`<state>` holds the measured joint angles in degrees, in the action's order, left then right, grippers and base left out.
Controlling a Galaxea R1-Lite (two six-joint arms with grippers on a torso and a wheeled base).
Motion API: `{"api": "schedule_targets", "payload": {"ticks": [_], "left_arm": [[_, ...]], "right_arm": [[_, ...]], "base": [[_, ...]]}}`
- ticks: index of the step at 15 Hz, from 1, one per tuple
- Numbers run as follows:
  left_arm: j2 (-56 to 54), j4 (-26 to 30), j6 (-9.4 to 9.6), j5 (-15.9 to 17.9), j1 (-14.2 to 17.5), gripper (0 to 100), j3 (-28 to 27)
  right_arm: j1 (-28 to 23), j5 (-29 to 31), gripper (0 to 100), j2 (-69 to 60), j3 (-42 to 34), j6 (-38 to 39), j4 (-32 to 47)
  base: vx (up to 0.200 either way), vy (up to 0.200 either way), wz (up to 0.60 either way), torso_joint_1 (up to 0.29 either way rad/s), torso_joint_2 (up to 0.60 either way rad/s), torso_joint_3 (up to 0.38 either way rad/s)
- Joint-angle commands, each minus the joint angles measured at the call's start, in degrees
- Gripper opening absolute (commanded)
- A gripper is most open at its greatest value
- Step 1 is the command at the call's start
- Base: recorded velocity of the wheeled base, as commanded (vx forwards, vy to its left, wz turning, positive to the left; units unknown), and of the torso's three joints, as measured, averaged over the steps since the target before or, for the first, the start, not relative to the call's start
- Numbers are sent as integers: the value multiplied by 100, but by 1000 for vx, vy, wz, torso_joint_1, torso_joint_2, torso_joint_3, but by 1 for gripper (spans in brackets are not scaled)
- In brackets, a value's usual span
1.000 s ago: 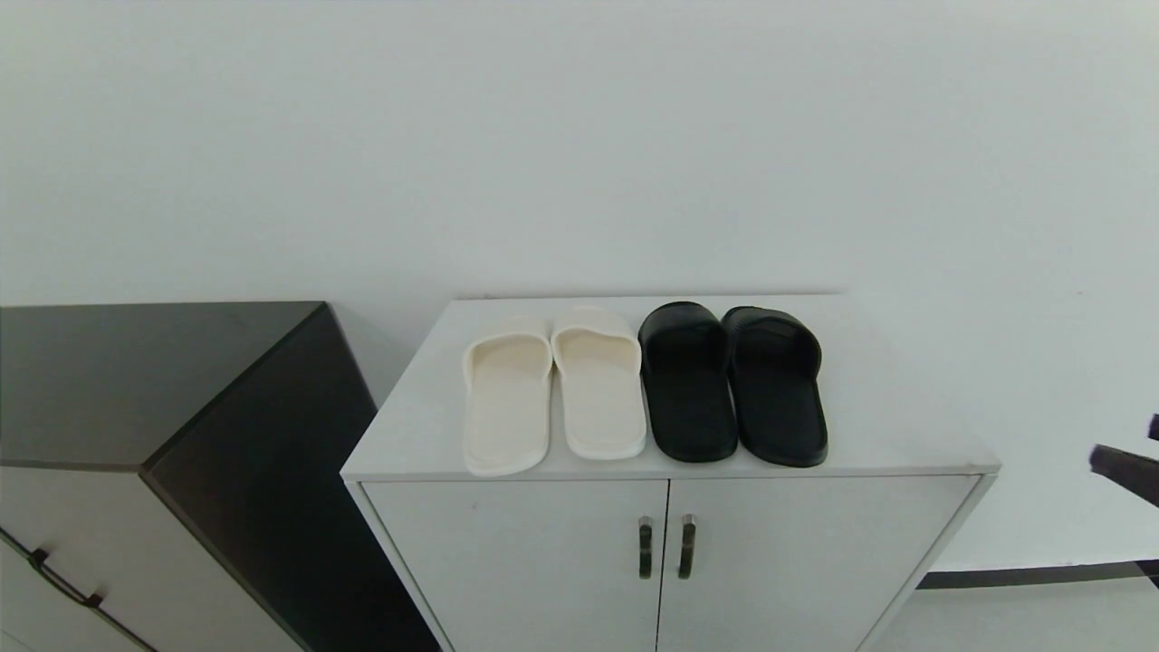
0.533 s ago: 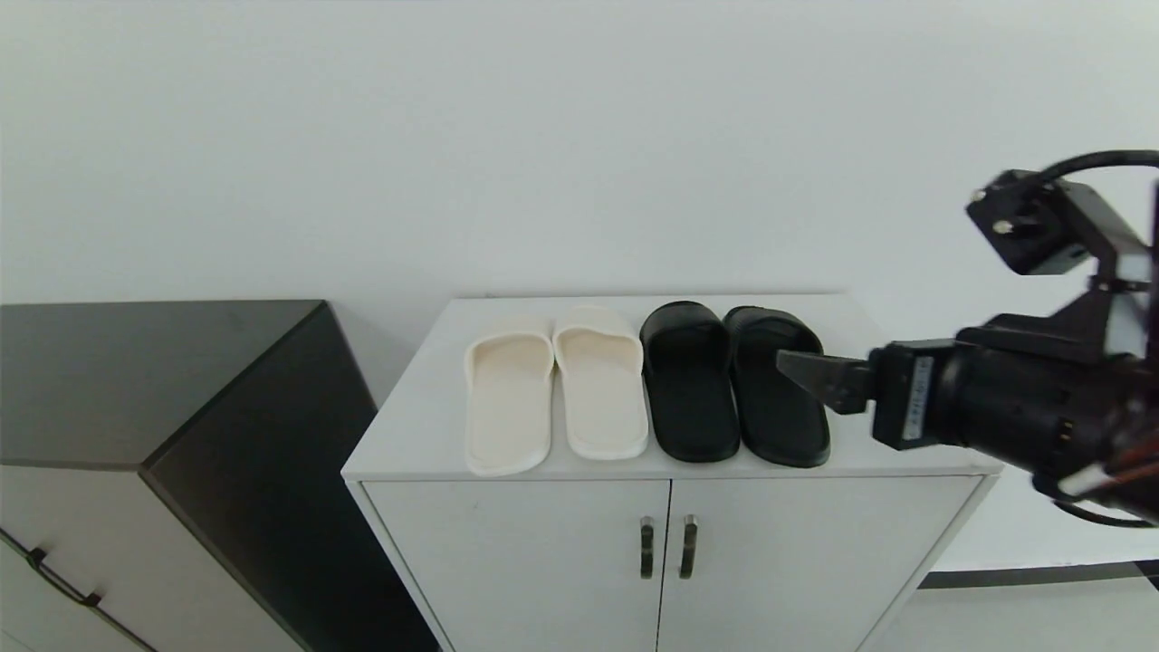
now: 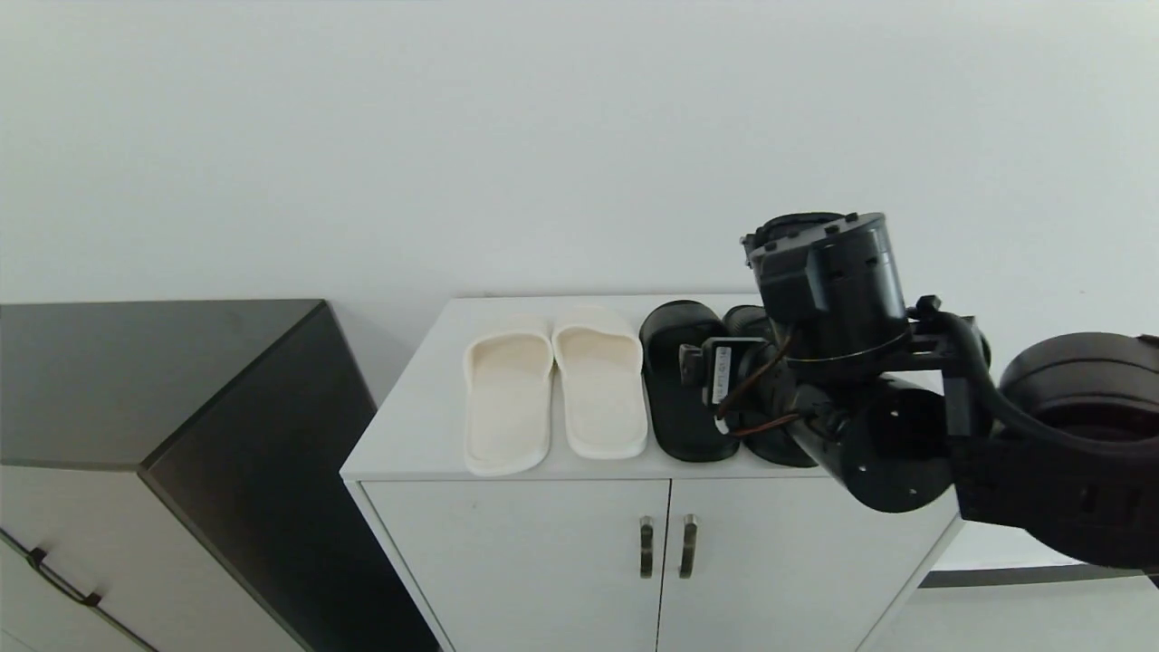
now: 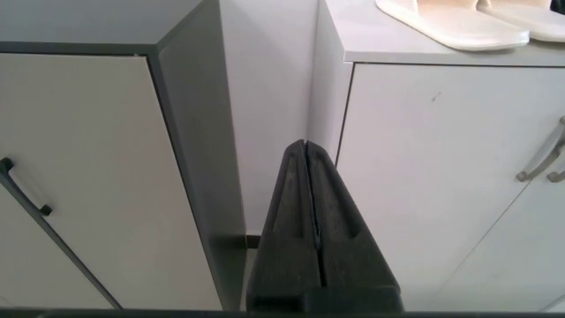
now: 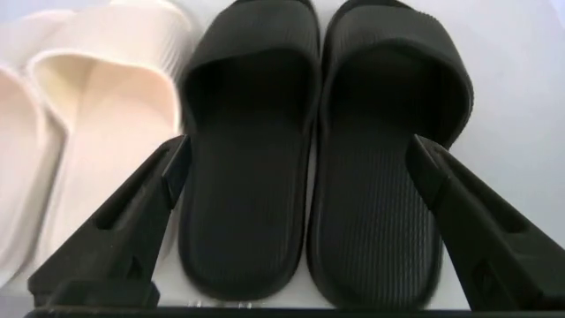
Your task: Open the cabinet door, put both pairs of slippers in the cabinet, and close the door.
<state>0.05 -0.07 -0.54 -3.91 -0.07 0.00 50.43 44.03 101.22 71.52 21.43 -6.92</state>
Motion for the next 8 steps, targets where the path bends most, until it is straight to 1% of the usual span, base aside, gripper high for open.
{"api": "schedule_targets", "payload": {"ticks": [1, 3, 6, 8], "left_arm": [[4, -1, 1, -4, -1, 0, 0], [4, -1, -8, -4, -1, 0, 0], [4, -1, 1, 5, -1, 0, 0], [4, -1, 1, 5, -1, 0, 0]], "right_arm": [[-192, 44, 100, 407, 195, 1, -19], [-447, 53, 100, 671, 266, -34, -186], [-701, 44, 100, 952, 292, -271, -731], [-833, 44, 100, 1119, 327, -359, -898]], "base": [[0, 0, 0, 0, 0, 0], [0, 0, 0, 0, 0, 0], [0, 0, 0, 0, 0, 0], [0, 0, 0, 0, 0, 0]]}}
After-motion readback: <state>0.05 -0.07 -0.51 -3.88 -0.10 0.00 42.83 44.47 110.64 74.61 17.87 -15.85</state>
